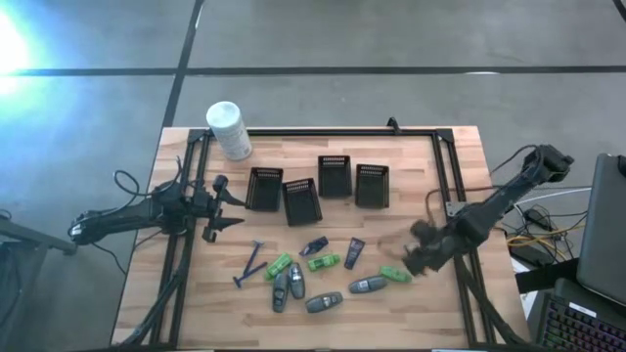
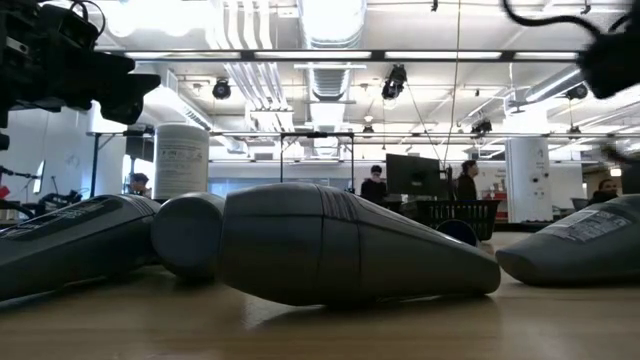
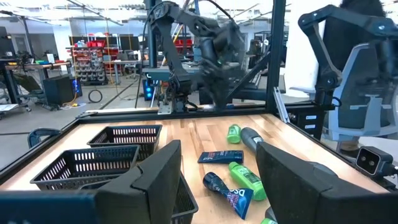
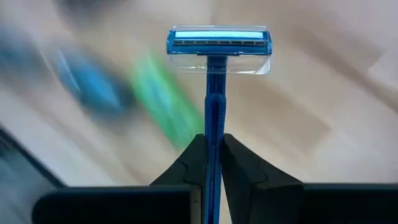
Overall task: Pick & Place Travel size toiletries
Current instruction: Put the right razor into the right bin, then put the right shampoo bottle into the middle right bin
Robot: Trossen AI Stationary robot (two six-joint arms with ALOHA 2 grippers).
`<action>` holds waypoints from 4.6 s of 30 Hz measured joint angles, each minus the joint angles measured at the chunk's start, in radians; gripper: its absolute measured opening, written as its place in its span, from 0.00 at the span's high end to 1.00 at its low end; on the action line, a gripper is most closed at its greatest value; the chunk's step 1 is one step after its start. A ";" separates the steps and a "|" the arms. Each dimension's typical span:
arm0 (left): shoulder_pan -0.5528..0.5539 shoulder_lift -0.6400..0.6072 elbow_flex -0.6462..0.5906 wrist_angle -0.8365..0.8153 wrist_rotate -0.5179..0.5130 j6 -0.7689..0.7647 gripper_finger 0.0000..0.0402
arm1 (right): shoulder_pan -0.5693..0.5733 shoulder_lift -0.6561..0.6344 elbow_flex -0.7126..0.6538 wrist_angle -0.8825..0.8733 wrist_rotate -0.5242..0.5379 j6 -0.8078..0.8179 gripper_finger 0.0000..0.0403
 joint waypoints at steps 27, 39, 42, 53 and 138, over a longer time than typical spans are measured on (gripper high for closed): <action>0.000 0.000 0.000 0.000 0.000 0.000 0.47 | -0.927 0.140 0.001 0.385 -0.072 -0.329 0.94; 0.000 0.000 0.000 0.000 0.000 0.000 0.47 | -1.023 0.346 0.013 0.460 -0.203 -0.420 0.86; 0.000 0.000 0.000 0.000 0.000 0.000 0.47 | -1.024 0.370 0.026 0.459 -0.170 -0.429 0.81; 0.000 0.000 0.000 0.000 0.000 0.000 0.47 | -1.011 0.345 0.075 0.454 -0.103 -0.512 0.58; 0.000 0.001 0.000 0.000 0.000 0.000 0.47 | -0.190 0.278 0.242 0.167 0.210 -0.187 0.64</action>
